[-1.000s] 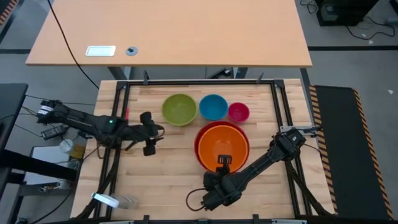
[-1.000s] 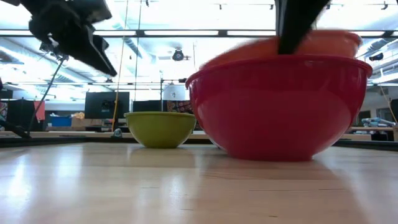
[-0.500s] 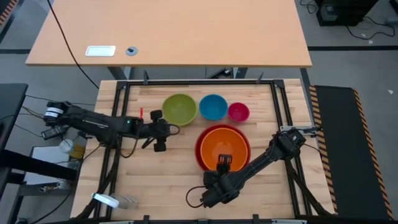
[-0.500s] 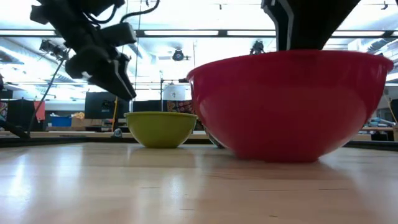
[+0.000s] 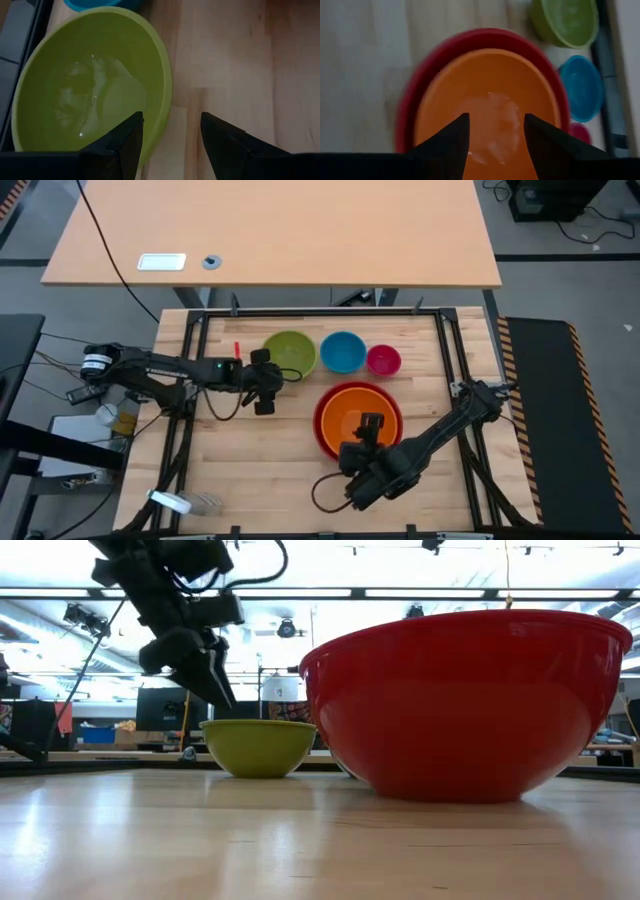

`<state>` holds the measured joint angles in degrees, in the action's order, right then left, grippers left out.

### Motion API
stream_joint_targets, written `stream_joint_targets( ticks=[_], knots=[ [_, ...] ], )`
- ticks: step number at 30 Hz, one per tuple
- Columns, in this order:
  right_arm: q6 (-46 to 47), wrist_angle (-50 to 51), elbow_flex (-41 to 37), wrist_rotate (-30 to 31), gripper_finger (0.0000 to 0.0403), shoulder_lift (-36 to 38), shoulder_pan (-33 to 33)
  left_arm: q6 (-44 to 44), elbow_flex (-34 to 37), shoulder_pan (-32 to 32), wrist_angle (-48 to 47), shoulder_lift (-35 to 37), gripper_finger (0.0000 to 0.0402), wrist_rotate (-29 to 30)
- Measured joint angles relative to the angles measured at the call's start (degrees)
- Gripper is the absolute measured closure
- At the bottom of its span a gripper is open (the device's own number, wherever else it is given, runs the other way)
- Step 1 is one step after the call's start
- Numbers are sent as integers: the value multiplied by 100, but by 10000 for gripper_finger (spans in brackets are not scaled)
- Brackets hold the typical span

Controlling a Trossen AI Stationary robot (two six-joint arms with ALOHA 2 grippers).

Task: Nest bowls inside each other
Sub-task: Stack the green bowl on top of the orange bowl

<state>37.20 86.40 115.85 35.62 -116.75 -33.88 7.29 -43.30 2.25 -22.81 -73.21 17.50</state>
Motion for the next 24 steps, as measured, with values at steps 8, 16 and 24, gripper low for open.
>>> stream_joint_targets(
  ticks=[8,16,24],
  knots=[
    [-177,-1604,-1836,95,217,1223,186,370,-158,164,-1,-537,201,126],
    [-408,-3468,-3584,190,223,2028,374,801,-410,540,-176,-1201,225,275],
    [-586,-4262,-4380,129,226,2132,456,1226,-480,469,-182,-1525,386,426]
  ],
)
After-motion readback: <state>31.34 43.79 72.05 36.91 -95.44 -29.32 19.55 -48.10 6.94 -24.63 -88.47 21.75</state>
